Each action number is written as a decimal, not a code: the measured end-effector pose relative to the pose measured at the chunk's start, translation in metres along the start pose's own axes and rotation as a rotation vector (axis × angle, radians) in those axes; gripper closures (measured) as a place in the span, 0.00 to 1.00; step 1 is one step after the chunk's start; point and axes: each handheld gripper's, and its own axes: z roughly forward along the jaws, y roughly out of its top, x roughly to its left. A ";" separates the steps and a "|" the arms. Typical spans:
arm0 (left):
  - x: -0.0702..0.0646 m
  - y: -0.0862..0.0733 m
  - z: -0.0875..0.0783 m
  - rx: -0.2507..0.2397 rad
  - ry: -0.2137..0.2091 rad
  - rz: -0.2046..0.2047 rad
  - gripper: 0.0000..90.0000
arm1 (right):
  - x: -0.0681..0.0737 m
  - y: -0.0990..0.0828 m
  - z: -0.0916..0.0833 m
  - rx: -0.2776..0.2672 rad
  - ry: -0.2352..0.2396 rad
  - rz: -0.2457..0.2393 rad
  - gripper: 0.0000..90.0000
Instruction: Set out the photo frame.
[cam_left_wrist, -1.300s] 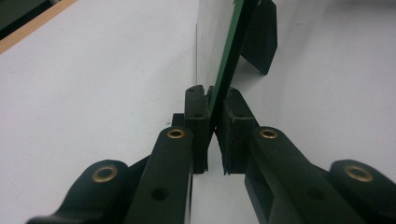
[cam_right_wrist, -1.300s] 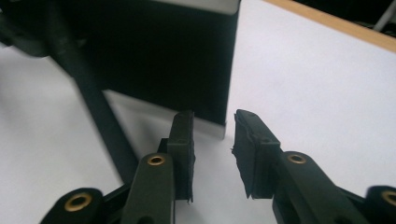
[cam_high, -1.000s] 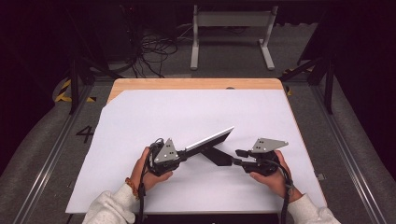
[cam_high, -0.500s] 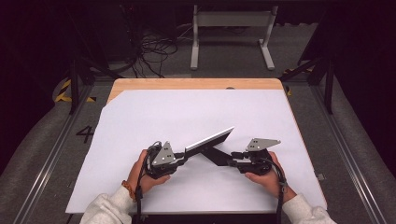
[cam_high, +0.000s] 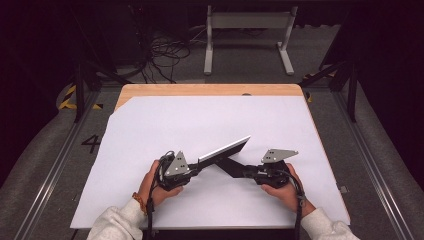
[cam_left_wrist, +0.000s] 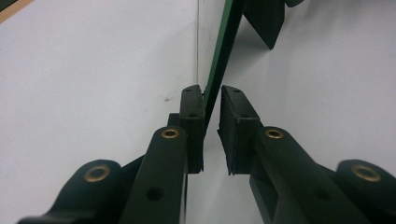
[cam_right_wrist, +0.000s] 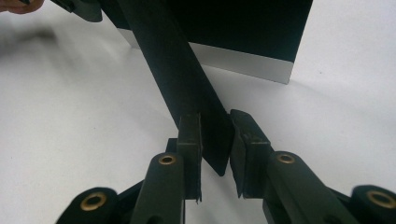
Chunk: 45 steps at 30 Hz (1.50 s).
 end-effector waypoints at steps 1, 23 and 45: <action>0.000 0.000 0.000 -0.001 0.001 -0.003 0.89 | 0.000 0.000 0.000 0.002 0.000 0.002 0.84; -0.013 0.010 0.006 0.002 -0.028 0.022 0.91 | -0.006 0.002 -0.009 0.019 -0.051 -0.007 0.78; -0.017 0.023 -0.012 -0.107 -0.016 0.059 0.90 | 0.005 0.049 -0.014 -0.175 -0.174 -0.064 0.98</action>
